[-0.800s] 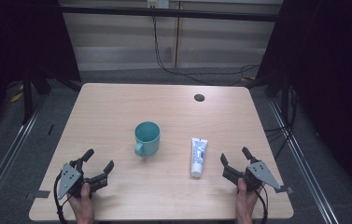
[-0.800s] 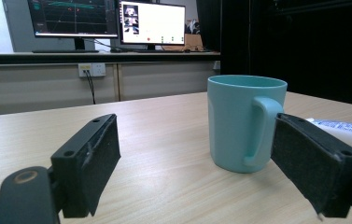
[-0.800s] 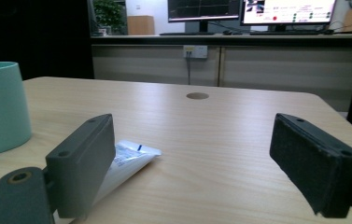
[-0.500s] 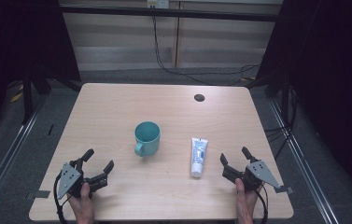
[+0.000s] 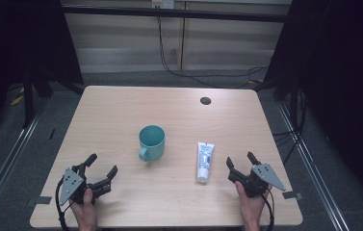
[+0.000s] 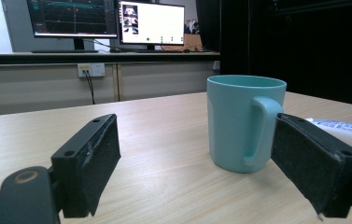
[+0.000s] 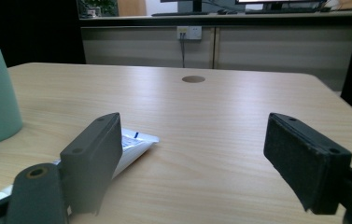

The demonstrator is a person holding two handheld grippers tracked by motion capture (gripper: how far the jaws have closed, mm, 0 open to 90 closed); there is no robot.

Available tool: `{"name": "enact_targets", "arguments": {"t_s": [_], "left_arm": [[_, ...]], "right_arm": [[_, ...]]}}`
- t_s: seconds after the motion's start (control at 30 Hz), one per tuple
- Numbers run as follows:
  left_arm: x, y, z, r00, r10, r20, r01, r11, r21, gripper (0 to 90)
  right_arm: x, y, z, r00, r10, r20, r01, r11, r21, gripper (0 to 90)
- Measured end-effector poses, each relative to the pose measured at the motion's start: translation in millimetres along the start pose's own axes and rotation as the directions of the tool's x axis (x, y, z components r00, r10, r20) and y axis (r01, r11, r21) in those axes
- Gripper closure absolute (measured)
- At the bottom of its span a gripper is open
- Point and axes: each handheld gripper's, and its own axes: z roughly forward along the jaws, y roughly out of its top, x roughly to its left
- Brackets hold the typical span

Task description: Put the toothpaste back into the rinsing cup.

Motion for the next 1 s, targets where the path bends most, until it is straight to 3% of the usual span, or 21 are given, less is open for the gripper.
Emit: {"name": "enact_targets", "arguments": {"t_s": [0.1, 0.17, 0.27, 0.4, 0.57, 0.67, 1.0], "left_arm": [[0.0, 0.0, 0.0, 1.0, -0.001, 0.0, 0.001, 1.0, 0.0, 15.6], [0.0, 0.0, 0.0, 1.0, 0.0, 0.0, 0.0, 1.0, 0.0, 15.6], [0.0, 0.0, 0.0, 1.0, 0.001, 0.0, -0.001, 1.0, 0.0, 15.7], [-0.1, 0.0, 0.0, 1.0, 0.001, 0.0, -0.001, 1.0, 0.0, 15.7], [-0.1, 0.0, -0.1, 1.0, 0.003, -0.001, -0.003, 1.0, 0.002, 15.7], [-0.2, 0.0, 0.0, 1.0, 0.001, -0.002, -0.001, 1.0, 0.001, 15.7], [0.2, 0.2, -0.1, 1.0, 0.009, 0.001, -0.009, 0.9999, 0.005, 15.7]], "right_arm": [[-1.8, 1.5, 1.5, 0.9995, 0.032, 0.0, -0.032, 0.999, 0.042, 18.9], [-1.8, 4.3, 1.4, 0.9998, 0.018, 0.01, -0.019, 0.998, 0.068, 19.2], [0.1, 6.5, -3.4, 0.9992, 0.007, 0.04, -0.008, 1.0, 0.018, 25.0], [0.7, 12.2, -4.3, 0.9994, 0.034, 0.01, -0.035, 0.999, 0.027, 24.0], [7.0, 17.9, -2.6, 0.9994, -0.013, -0.031, 0.015, 0.997, 0.071, 24.6], [7.1, 21.3, -1.5, 0.9988, -0.004, -0.049, 0.008, 0.996, 0.092, 24.9], [4.4, 33.3, 2.1, 0.9975, 0.023, -0.067, -0.013, 0.99, 0.14, 27.0]]}}
